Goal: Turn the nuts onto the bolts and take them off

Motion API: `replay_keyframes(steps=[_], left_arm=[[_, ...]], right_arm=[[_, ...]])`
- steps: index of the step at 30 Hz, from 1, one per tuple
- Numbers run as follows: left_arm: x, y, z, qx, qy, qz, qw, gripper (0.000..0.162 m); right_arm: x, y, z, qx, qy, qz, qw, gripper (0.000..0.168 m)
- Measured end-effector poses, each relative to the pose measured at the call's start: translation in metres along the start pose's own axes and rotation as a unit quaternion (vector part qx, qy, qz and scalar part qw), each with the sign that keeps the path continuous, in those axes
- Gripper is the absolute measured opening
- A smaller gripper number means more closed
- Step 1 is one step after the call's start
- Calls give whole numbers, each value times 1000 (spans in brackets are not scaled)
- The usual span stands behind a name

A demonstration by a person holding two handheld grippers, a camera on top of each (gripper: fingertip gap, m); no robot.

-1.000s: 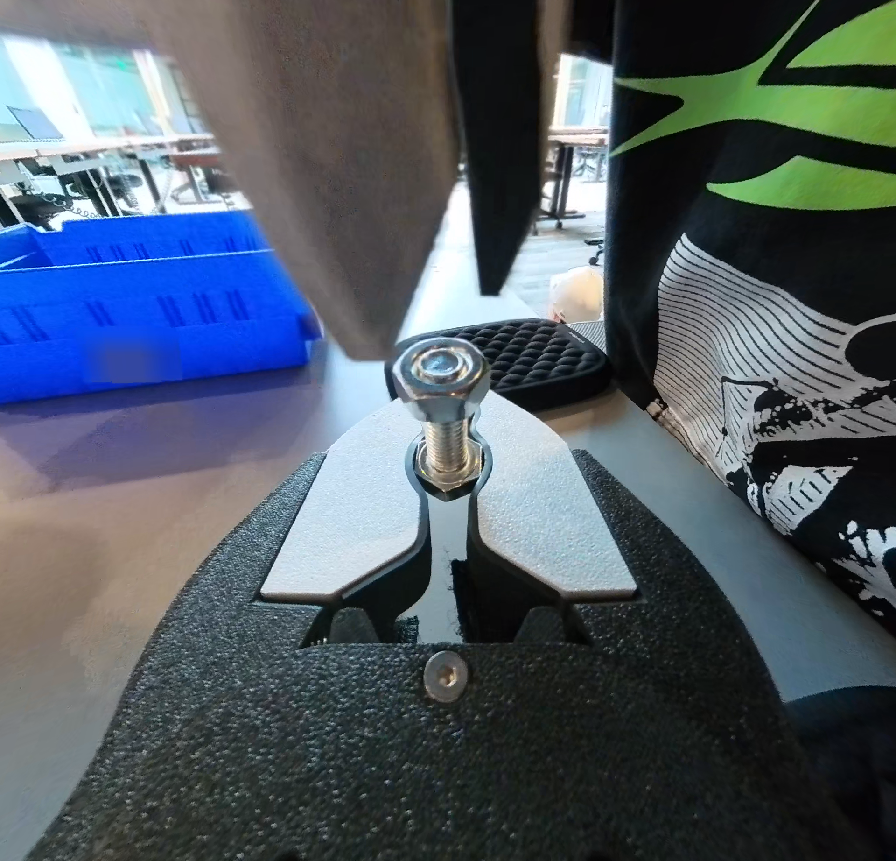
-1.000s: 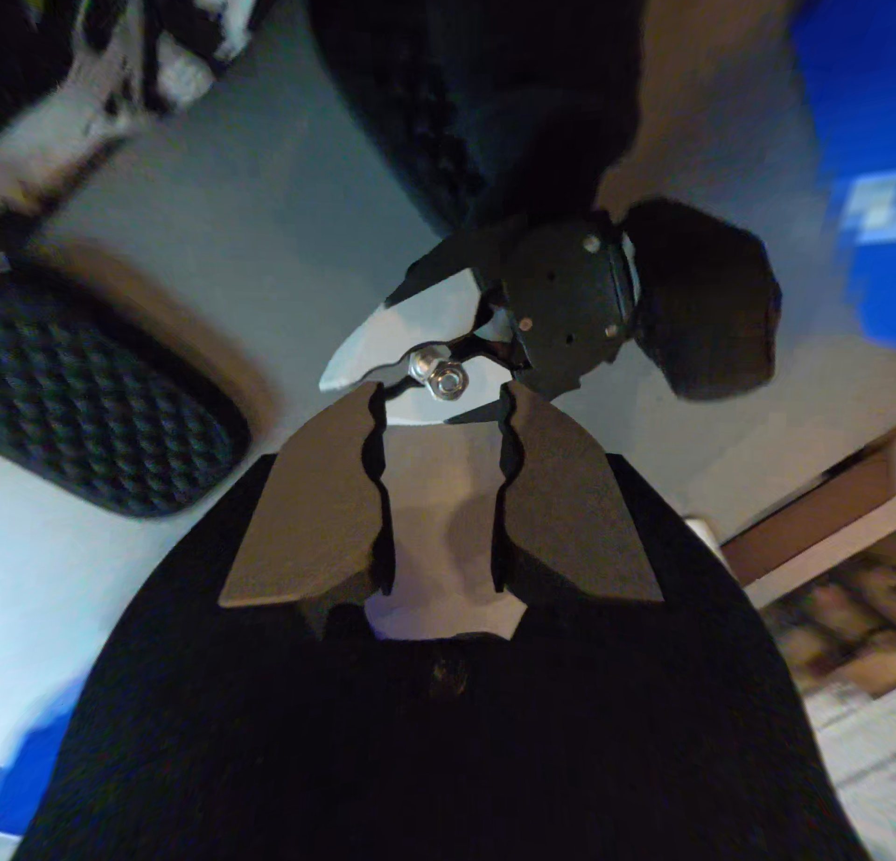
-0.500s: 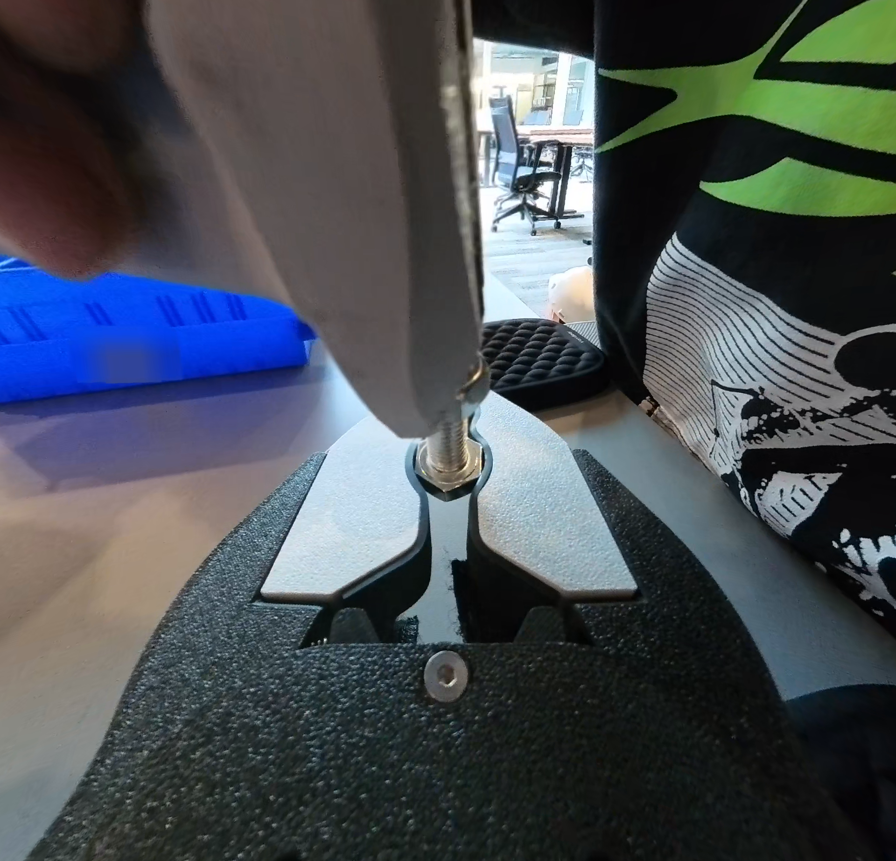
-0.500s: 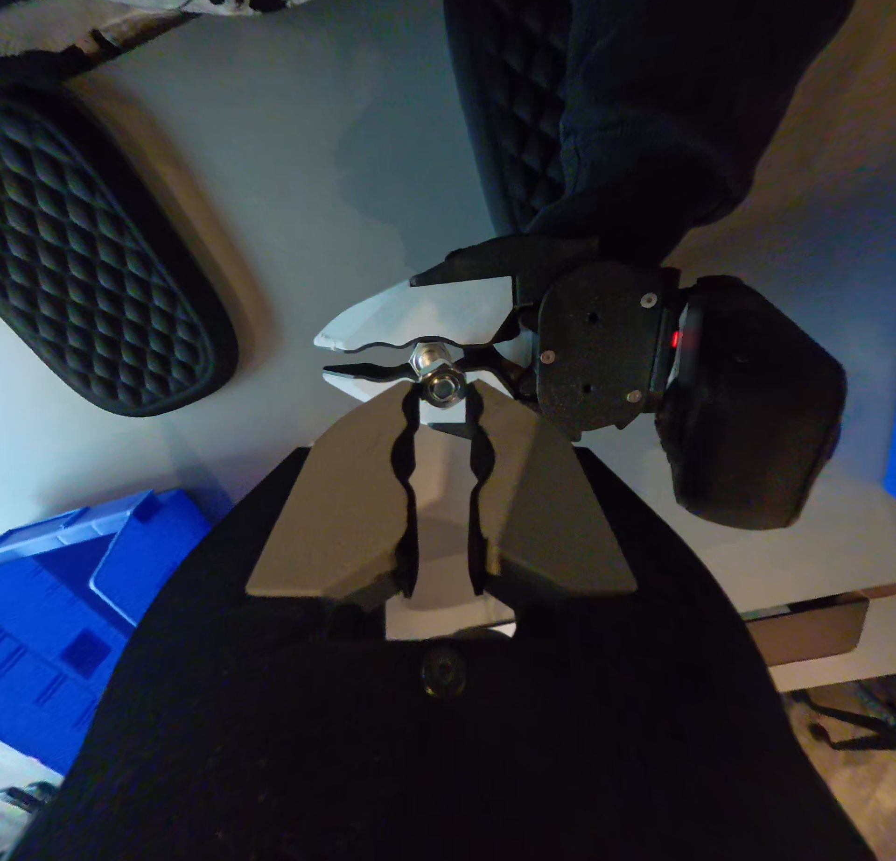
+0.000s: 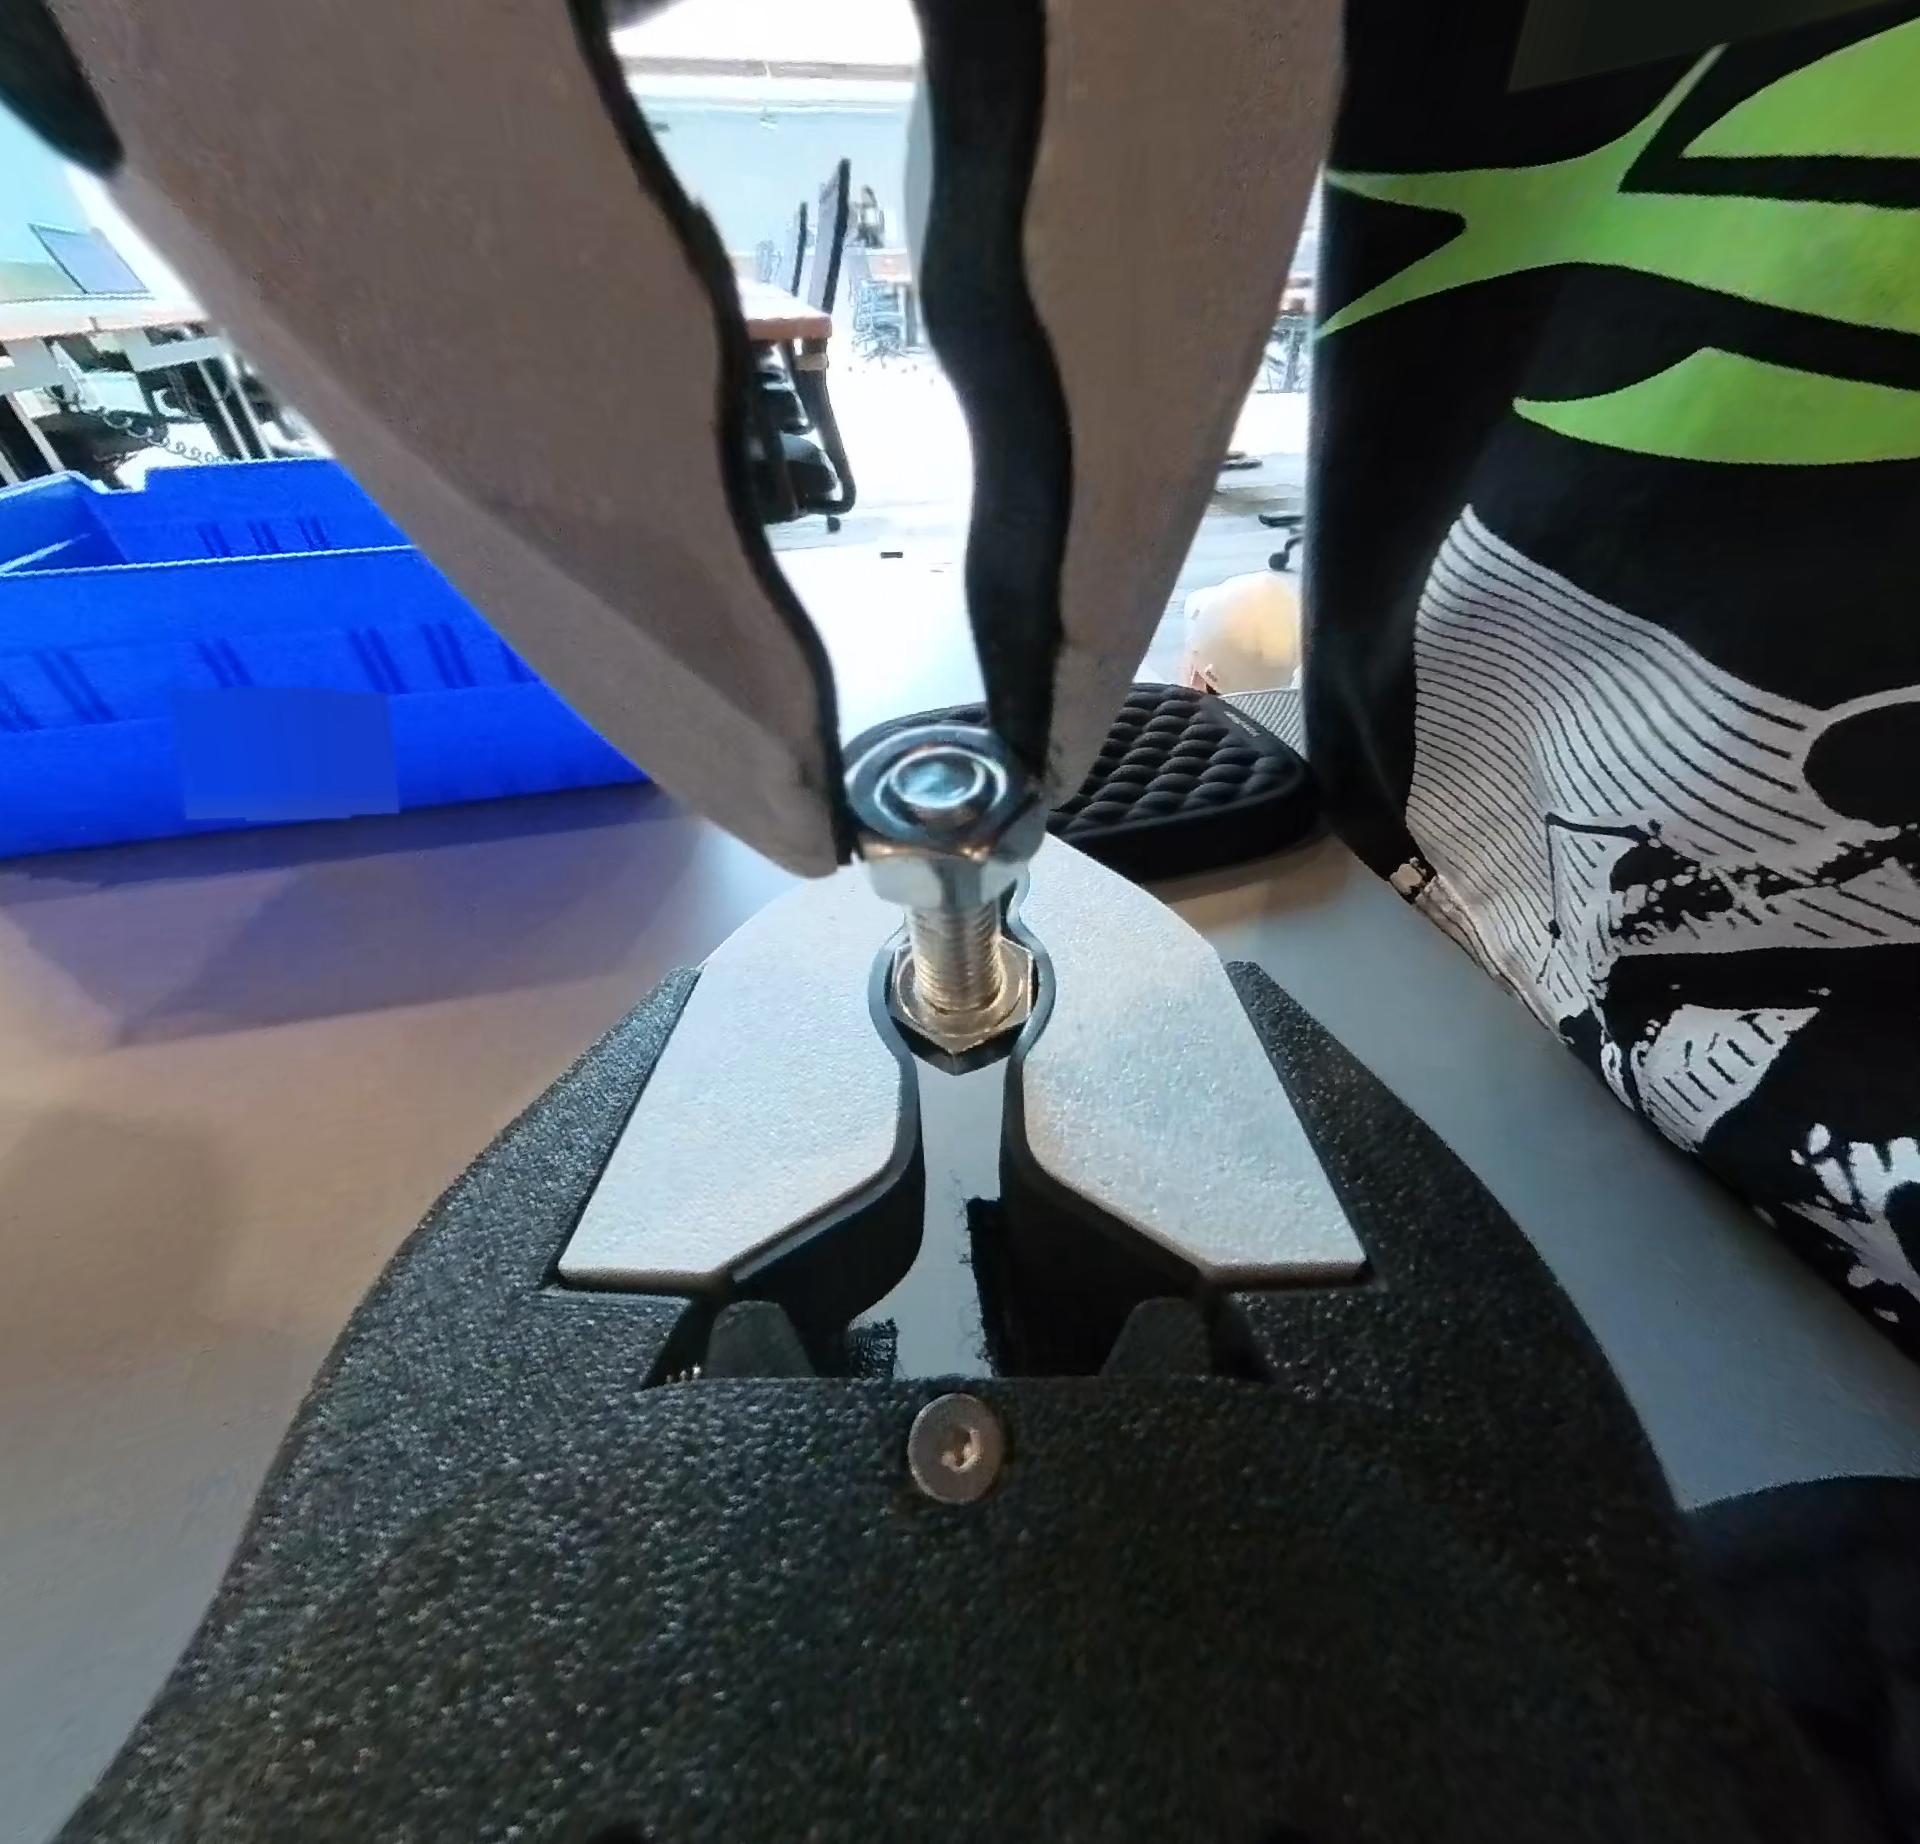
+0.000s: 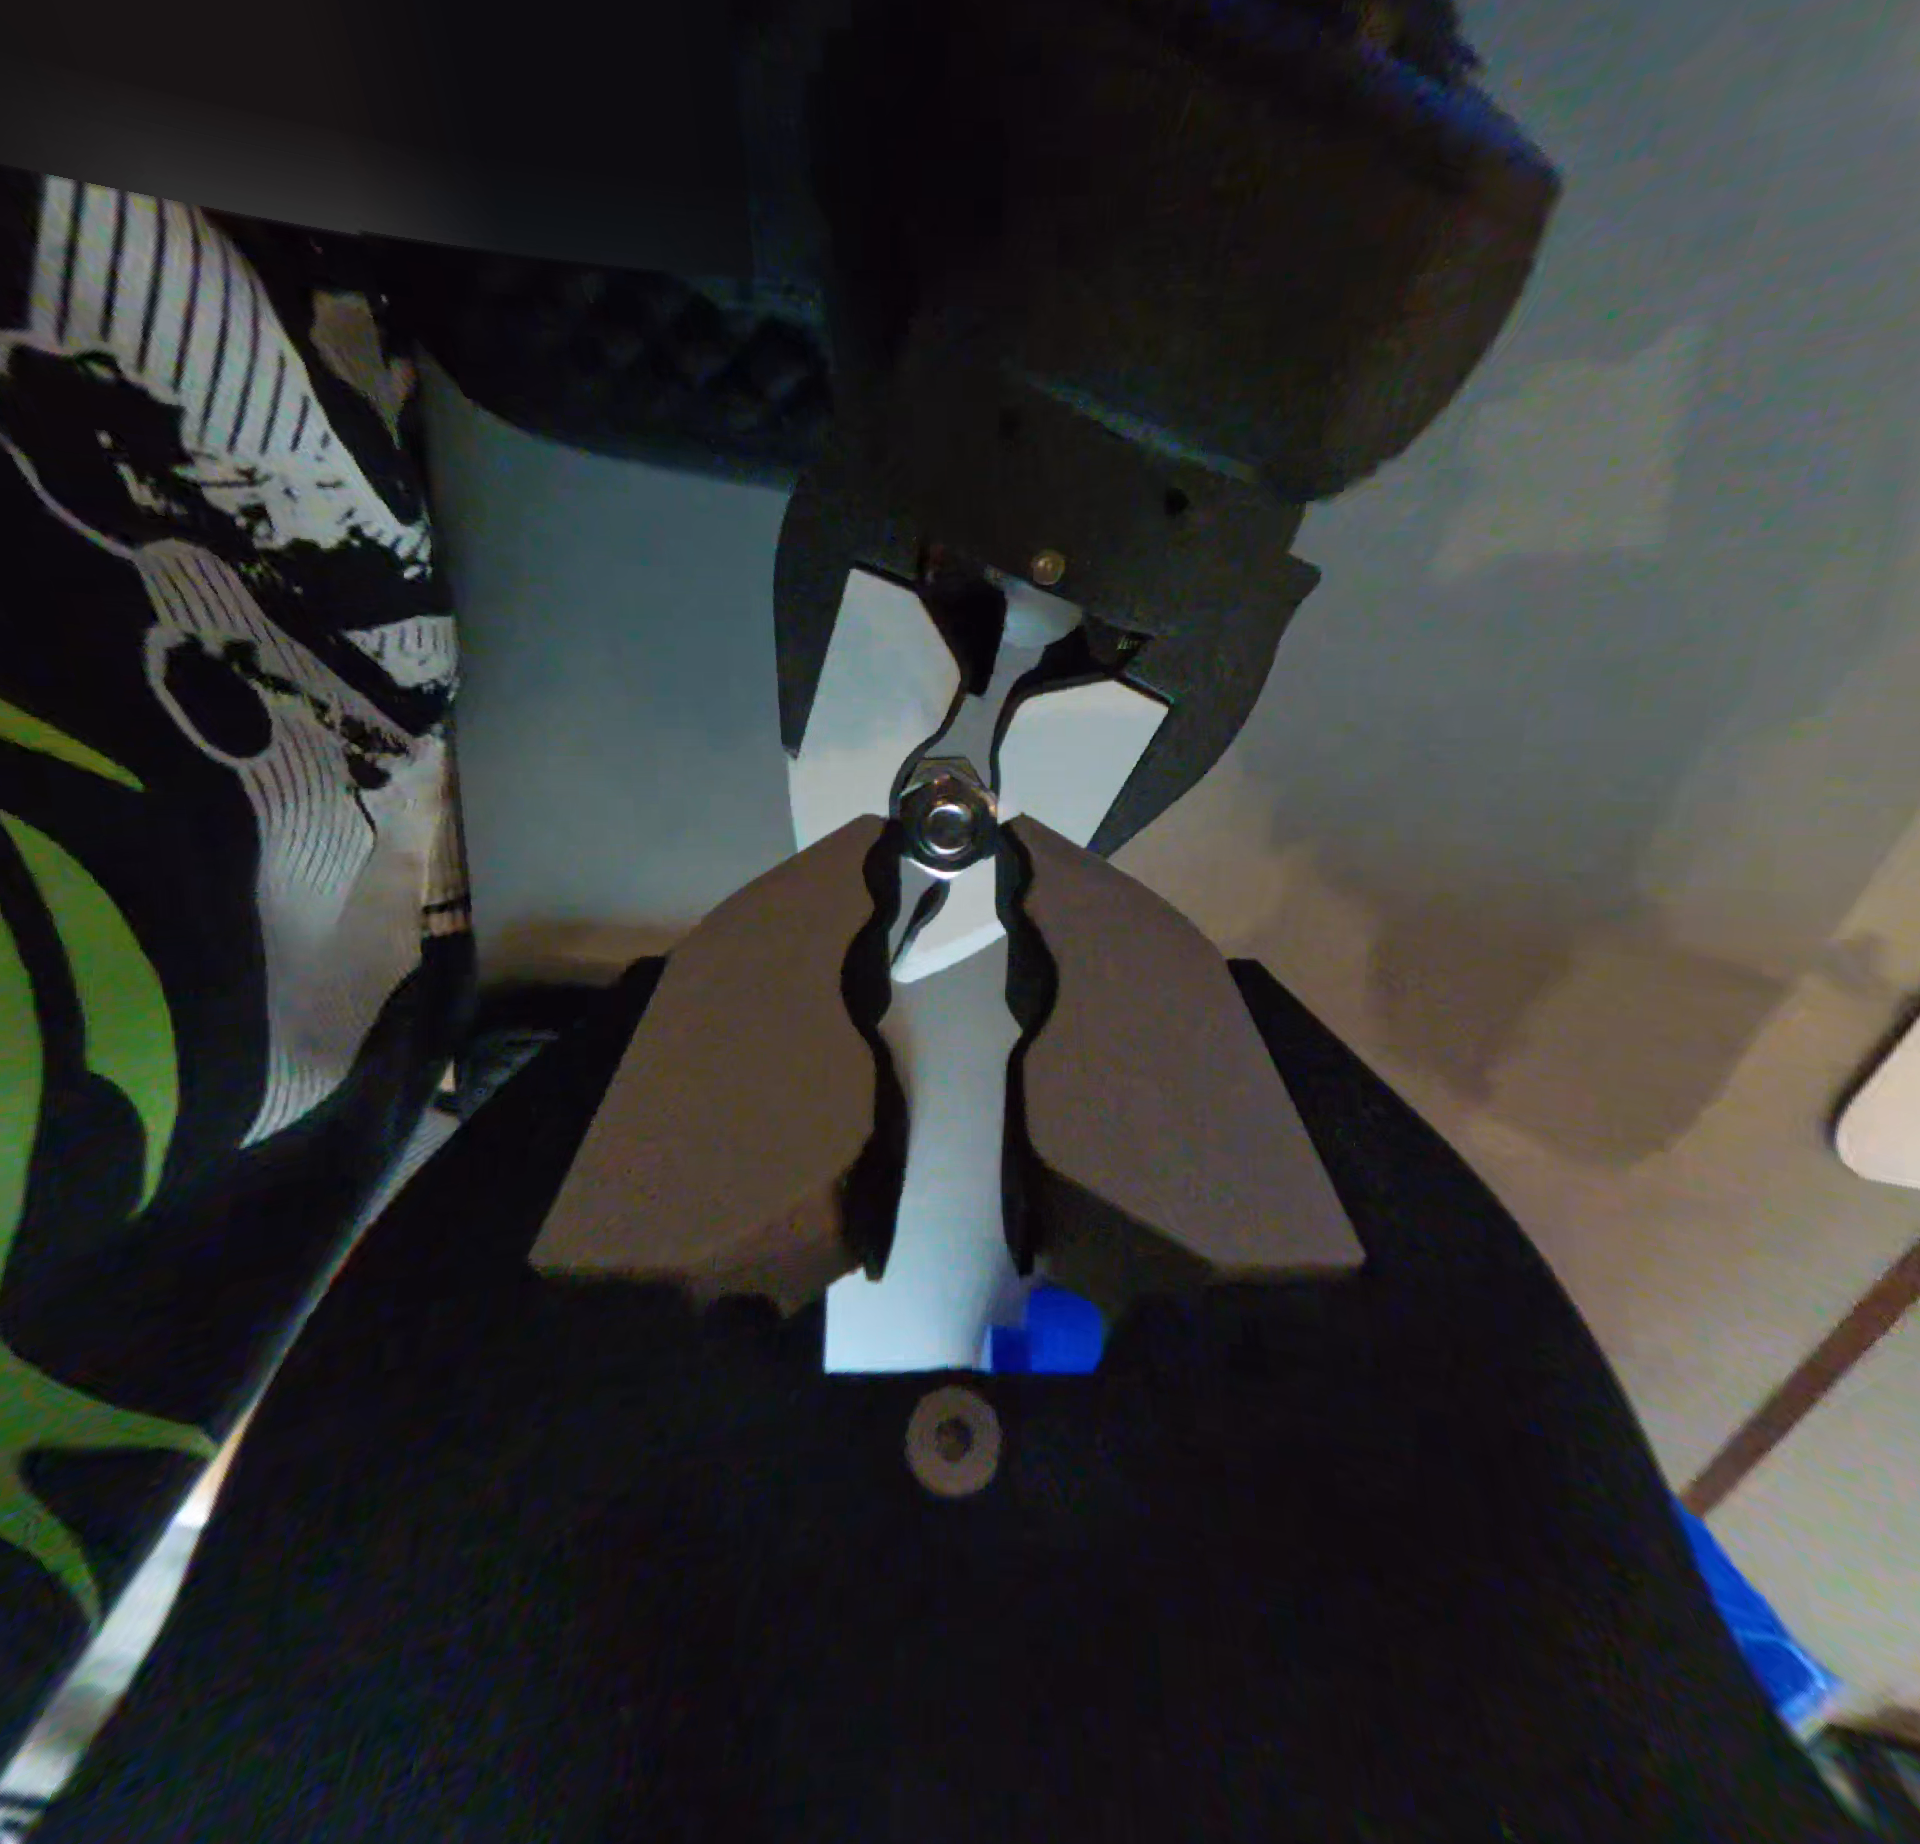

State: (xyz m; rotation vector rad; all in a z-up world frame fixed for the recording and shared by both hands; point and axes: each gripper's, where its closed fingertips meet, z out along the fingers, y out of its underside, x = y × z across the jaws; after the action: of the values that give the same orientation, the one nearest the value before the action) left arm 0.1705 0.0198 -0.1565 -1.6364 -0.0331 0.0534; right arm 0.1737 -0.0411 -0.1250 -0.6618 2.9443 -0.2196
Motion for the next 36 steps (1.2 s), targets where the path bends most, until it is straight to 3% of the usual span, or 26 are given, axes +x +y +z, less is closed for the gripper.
replay_keyframes(steps=[5, 8, 10, 12, 14, 22, 27, 32, 36], left_arm=[[0, 0, 0, -1, 0, 2, 1000, 10], [1, 0, 0, -2, 1, 4, 1000, 10], [1, 0, 0, -1, 3, 3, 1000, 10], [2, 0, 0, -1, 4, 4, 1000, 10], [2, 0, 0, -1, 5, 4, 1000, 10], [2, 0, 0, -1, 5, 3, 1000, 10], [2, 0, 0, -1, 5, 3, 1000, 10], [0, 0, 0, -1, 1, 2, 1000, 10], [0, 1, 0, -4, -1, 2, 1000, 10]], right_arm=[[1, -2, 0, 3, 9, -8, 1000, 23], [2, -9, -5, 21, 4, -120, 993, 36], [2, -10, -10, 24, 14, -250, 968, 36], [-1, -4, -13, 10, 13, -392, 920, 35], [-3, 0, -12, -5, 1, -463, 887, 31], [-1, -4, -1, -29, -48, -497, 866, 27], [0, -4, 1, -23, -47, -489, 871, 17], [1, -4, 1, -20, -19, -404, 915, 17], [2, -2, 1, -25, 23, -244, 969, 17]])
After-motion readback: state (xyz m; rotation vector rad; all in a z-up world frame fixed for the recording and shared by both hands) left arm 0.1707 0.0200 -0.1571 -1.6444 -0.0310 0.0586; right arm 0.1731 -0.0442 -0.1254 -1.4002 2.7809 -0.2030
